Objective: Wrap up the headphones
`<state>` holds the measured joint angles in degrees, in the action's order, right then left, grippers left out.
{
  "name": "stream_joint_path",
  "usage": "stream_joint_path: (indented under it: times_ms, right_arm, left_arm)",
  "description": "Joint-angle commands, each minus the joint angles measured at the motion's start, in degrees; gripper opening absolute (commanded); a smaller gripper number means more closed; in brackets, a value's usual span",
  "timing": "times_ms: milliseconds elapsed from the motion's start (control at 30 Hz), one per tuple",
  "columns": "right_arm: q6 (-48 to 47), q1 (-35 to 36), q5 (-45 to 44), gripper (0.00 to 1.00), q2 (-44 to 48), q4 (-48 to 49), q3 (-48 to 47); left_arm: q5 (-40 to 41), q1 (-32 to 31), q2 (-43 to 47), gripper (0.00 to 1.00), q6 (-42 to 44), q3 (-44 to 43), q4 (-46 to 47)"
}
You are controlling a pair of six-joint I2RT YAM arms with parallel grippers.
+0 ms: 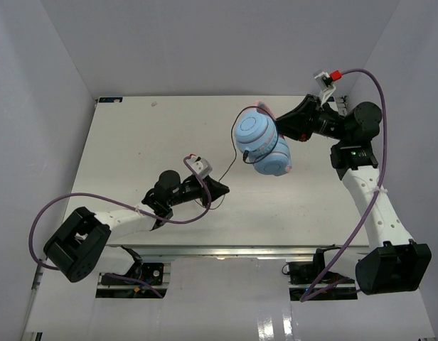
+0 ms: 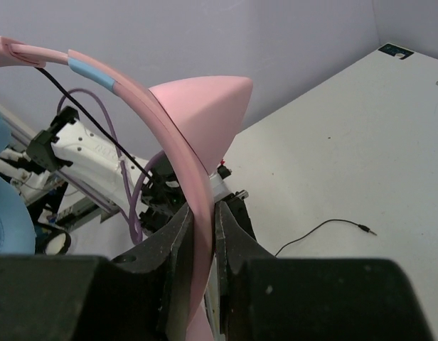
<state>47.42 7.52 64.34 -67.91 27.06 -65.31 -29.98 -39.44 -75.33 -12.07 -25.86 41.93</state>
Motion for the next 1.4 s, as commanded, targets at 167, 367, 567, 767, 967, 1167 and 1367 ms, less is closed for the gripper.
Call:
stream_joint_path:
  times_ms: [167,367,567,767,967,1167,1367]
  right_arm:
    - [-5.67,-1.92,-33.66,0.08,1.62,-29.96,-9.67]
    - [-21.73,4.15,-58.38,0.08,2.27,-34.12,-7.84]
    - [-45.53,14.47,-86.75,0.08,1.72,-22.66,4.41]
    - [-70.52,20.59,-96.88,0.08,2.35,-5.93,17.42]
    - [-82.18,20.78,-74.69,0.08,6.64,-17.65,19.53]
    - [-86.65,20.74,-48.81,0.08,6.25,-37.47,12.77]
    - [-85.95,19.33,-35.66,0.08,6.63,-45.33,9.20]
  left_arm:
    - [3.79,-3.93,-3.88,0.00,-5.47,-4.79,6.36]
    - [6.90,-10.38,-5.75,0.00,-1.68,-14.06,-9.79]
    - [9.68,-13.12,-0.57,0.00,0.81,-20.65,-27.20]
    - [12.42,-13.29,5.63,0.00,4.81,-28.39,-47.37]
    - [19.28,-12.87,5.23,0.00,11.33,-37.14,-63.47]
    - [25.02,-12.20,-1.46,0.00,17.77,-42.60,-70.79]
    - [27.66,-7.35,-2.39,0.00,20.00,-40.96,-69.75]
